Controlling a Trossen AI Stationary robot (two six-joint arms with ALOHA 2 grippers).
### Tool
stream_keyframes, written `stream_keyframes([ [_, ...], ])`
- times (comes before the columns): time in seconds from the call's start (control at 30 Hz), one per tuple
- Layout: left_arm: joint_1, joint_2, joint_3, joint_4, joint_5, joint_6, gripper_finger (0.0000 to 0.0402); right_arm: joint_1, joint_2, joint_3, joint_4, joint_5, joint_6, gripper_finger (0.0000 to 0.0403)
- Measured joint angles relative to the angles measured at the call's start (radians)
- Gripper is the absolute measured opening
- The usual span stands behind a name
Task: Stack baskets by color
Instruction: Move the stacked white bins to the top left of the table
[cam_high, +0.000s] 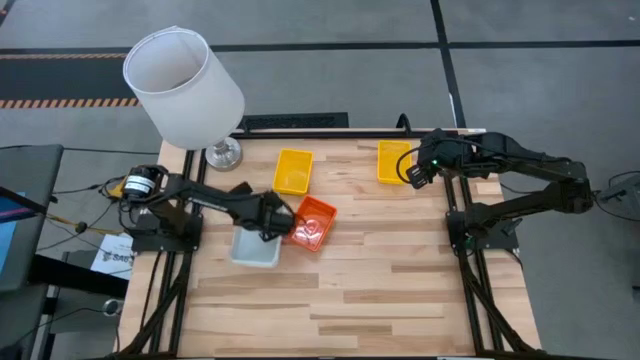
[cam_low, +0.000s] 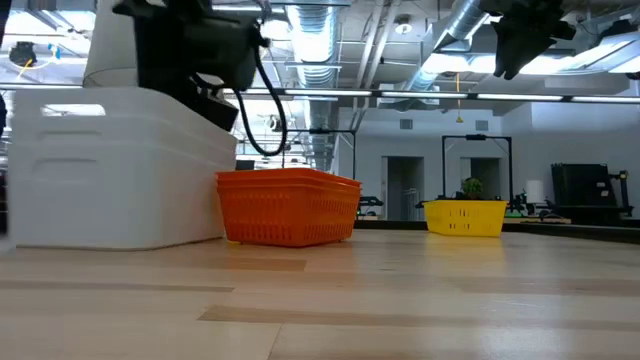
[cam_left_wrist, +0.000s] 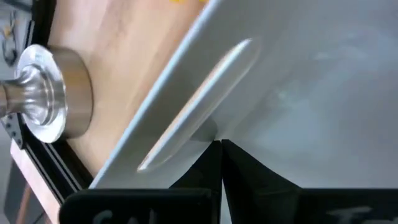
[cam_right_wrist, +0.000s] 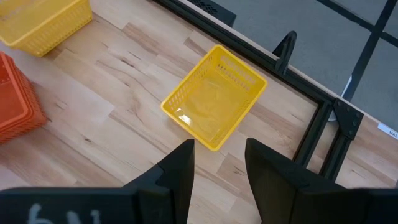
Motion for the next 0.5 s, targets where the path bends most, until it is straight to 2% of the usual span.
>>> stream_keyframes([
  [0.27,0.122,0.0,0.012,0.01,0.032,0.058,0.0,0.0,0.0,0.0,0.0,0.0,0.0,0.0164],
  [0.5,0.154,-0.001,0.139,-0.06,0.05,0.058,0.0,0.002,0.008,0.0,0.019,-0.034,0.041,0.0164],
])
